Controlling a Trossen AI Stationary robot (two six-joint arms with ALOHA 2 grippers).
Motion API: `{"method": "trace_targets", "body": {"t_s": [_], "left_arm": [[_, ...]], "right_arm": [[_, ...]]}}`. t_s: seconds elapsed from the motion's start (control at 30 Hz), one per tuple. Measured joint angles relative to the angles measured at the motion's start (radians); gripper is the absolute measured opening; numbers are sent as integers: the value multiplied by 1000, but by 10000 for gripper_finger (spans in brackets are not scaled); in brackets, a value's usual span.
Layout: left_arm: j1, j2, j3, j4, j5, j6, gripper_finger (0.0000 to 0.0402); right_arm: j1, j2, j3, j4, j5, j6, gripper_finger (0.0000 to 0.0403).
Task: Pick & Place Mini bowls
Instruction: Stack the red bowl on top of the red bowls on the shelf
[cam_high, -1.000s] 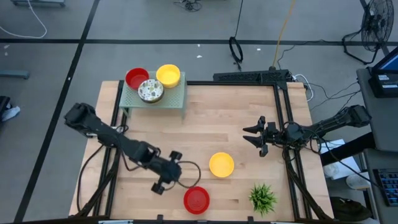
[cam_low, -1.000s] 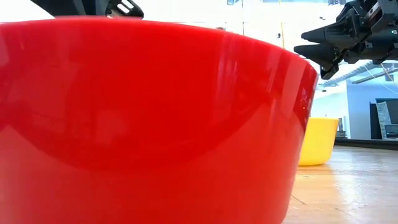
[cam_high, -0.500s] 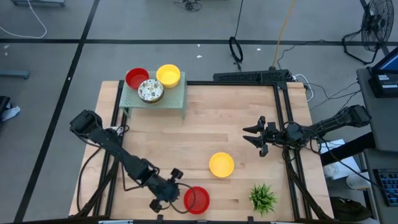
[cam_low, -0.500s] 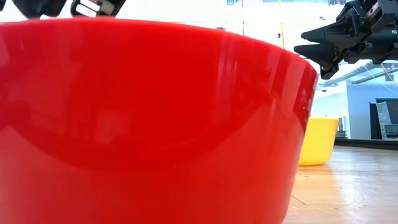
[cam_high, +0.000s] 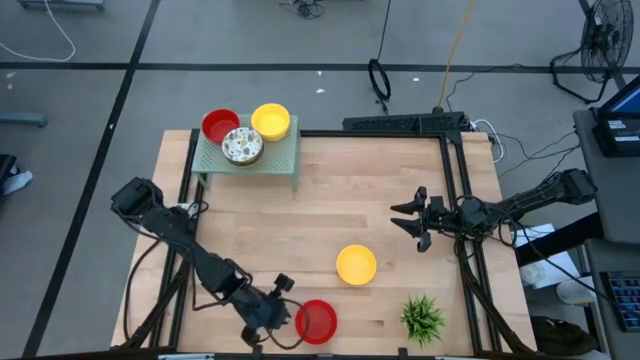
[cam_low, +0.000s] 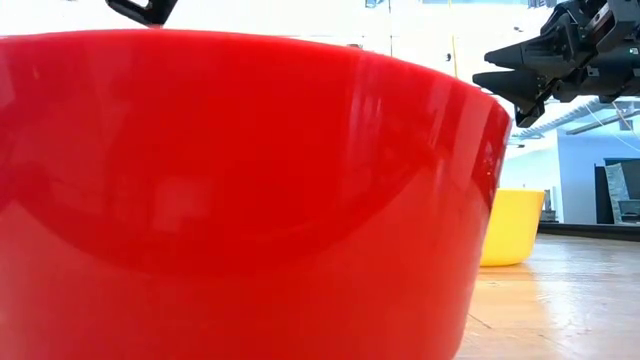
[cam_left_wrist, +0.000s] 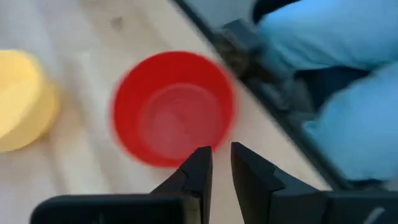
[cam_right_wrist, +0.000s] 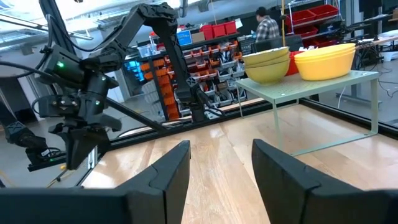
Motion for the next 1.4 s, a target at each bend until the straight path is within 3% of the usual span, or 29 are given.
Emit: {"method": "trace_targets", "body": {"t_s": [0.2,0.53,0.7,0.97,1.4], "left_arm": [[-19,0,0,2,64,6,73],[-20,0,0,1,5,49,187],[-27,81,2,45,4,119,218],[-33,189,1,148,-73,362,203],[-24,181,1,253,-72,505,166]], "right_arm": [[0,0,0,0,0,0,160],[0,0,0,0,0,0,160],[0,0,0,-1,0,0,161],[0,0,0,-6,0,0,161],[0,0,0,-7,0,0,160]]}}
